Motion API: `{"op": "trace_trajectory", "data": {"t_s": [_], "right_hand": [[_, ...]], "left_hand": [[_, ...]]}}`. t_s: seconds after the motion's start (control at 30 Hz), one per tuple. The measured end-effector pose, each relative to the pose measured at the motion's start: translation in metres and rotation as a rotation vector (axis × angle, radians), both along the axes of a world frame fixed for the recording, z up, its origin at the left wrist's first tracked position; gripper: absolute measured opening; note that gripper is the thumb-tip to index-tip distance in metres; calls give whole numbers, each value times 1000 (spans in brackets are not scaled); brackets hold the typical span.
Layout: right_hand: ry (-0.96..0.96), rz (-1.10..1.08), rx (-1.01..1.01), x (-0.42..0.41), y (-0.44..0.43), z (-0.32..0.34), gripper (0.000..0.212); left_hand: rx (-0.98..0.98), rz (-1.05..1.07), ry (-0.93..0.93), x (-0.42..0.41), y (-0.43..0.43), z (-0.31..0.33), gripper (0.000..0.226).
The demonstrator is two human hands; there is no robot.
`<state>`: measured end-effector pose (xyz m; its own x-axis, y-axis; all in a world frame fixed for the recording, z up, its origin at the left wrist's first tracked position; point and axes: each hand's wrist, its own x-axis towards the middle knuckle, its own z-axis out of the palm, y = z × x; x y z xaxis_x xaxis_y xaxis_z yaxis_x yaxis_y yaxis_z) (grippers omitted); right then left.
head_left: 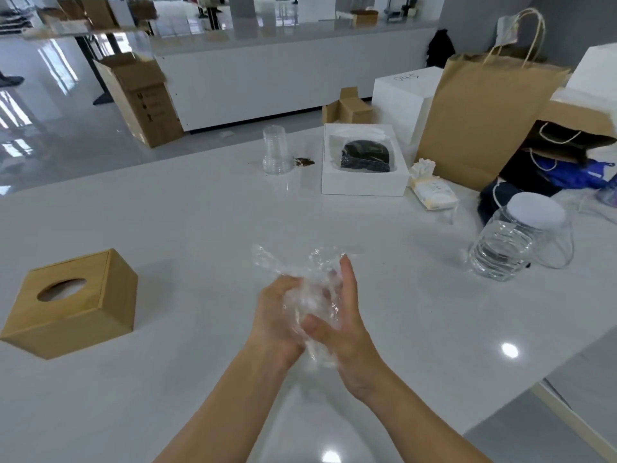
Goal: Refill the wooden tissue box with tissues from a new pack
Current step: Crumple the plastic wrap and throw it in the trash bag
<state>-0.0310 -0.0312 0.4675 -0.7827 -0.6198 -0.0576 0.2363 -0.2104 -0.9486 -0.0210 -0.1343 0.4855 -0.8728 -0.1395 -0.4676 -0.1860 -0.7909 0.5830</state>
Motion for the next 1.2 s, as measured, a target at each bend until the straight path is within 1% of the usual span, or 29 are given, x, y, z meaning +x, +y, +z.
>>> {"op": "trace_trajectory", "data": {"t_s": [0.07, 0.1, 0.13, 0.2, 0.27, 0.3, 0.33, 0.37, 0.4, 0.47, 0.5, 0.53, 0.57, 0.6, 0.67, 0.7, 0.77, 0.87, 0.93, 1.03, 1.2], "right_hand": [[-81, -52, -6, 3, 4, 1, 116], [-112, -89, 17, 3, 7, 1, 115], [-137, -125, 43, 4, 12, 0, 109], [-183, -163, 22, 9, 22, -1, 84], [-222, -187, -46, 22, 29, -1, 56], [-230, -208, -70, 30, 32, -2, 46], [-233, -237, -89, 37, 35, -2, 38], [-232, -275, -89, 44, 38, -3, 32], [-223, -314, -73, 53, 42, -5, 27], [-211, -392, -46, 65, 54, -6, 18], [-208, -430, -36, 71, 60, -6, 15], [-198, -475, -13, 79, 69, -8, 12], [-187, -522, 17, 85, 77, -9, 8], [-171, -568, 55, 93, 85, -10, 7], [-144, -640, 114, 106, 99, -14, 16], [-137, -659, 129, 111, 104, -16, 20], [-140, -674, 132, 122, 113, -18, 24], [-106, -686, 171, 134, 128, -26, 22], [-87, -686, 212, 141, 141, -34, 16], [-85, -695, 287, 145, 164, -50, 18], [-45, -691, 408, 139, 207, -85, 18]], "left_hand": [[-189, -34, 22, 8, 18, -1, 16], [-348, -29, 60, 11, 23, -3, 24], [-524, -29, 97, 13, 27, -6, 35], [-824, -109, 209, 21, 34, -9, 34], [-1073, -209, 197, 37, 43, -14, 30], [-1199, -240, 166, 46, 47, -17, 31], [-1280, -251, 157, 55, 52, -17, 33], [-1305, -257, 169, 64, 57, -17, 39], [-1251, -268, 203, 76, 61, -19, 48], [-1060, -277, 278, 95, 65, -18, 76], [-985, -249, 306, 104, 65, -18, 85], [-969, -219, 316, 113, 64, -19, 87], [-1034, -208, 317, 119, 63, -18, 83], [-1169, -213, 311, 126, 63, -18, 77], [-1469, -225, 323, 141, 69, -20, 69], [-1562, -208, 336, 148, 73, -21, 68], [-1678, -188, 381, 160, 84, -23, 69], [-1884, -190, 481, 170, 98, -40, 67], [-1955, -196, 512, 174, 110, -52, 65], [-1991, -206, 533, 178, 127, -67, 61], [-2009, -358, 472, 174, 153, -112, 61]]}}
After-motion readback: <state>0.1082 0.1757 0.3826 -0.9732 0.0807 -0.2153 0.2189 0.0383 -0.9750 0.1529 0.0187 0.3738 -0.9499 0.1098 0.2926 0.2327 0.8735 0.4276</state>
